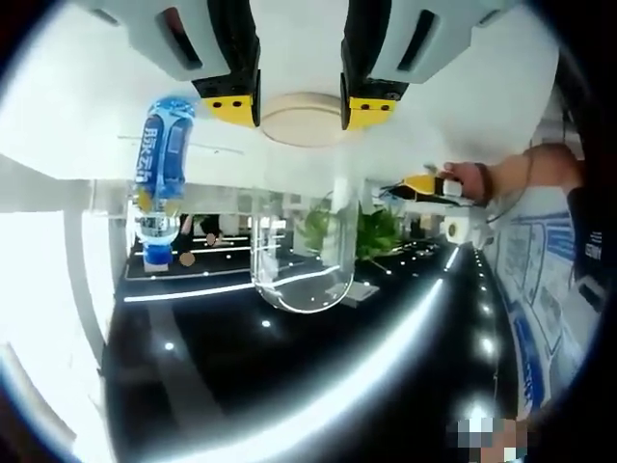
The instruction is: Open the cover put in the Mizone put the cover back on
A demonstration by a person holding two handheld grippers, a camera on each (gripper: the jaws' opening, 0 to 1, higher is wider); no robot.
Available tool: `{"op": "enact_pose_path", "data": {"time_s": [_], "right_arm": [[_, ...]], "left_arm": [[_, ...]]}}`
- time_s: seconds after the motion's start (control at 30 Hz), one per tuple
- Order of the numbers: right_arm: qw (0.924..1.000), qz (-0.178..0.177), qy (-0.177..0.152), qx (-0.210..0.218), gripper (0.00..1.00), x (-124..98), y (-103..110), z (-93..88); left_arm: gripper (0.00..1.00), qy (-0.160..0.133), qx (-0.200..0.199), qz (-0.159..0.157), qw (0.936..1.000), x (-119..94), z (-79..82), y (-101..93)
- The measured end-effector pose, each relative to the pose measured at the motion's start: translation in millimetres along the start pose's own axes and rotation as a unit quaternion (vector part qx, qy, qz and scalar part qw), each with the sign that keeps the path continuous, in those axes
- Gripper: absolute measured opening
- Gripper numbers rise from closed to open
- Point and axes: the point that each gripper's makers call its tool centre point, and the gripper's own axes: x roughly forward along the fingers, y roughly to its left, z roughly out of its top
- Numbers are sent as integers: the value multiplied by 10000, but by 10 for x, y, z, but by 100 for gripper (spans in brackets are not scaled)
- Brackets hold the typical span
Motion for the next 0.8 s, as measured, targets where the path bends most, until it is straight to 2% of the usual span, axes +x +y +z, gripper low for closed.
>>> {"op": "enact_pose_path", "data": {"time_s": [0.13, 0.33, 0.53, 0.8], "right_arm": [[10000, 36, -32, -70, 26, -5, 19, 17], [9999, 98, -92, -45, 26, -10, 49, 46], [9998, 149, -135, -33, 26, -14, 77, 68], [9998, 179, -117, -43, 26, -10, 87, 54]], "left_arm": [[35, 127, 139, -58, 9998, 14, -45, -39], [33, -16, 33, -3, 10000, -15, 8, -19], [32, -215, -150, -86, 9996, -30, 83, -50], [32, -196, -134, -81, 9997, -30, 74, -53]]}}
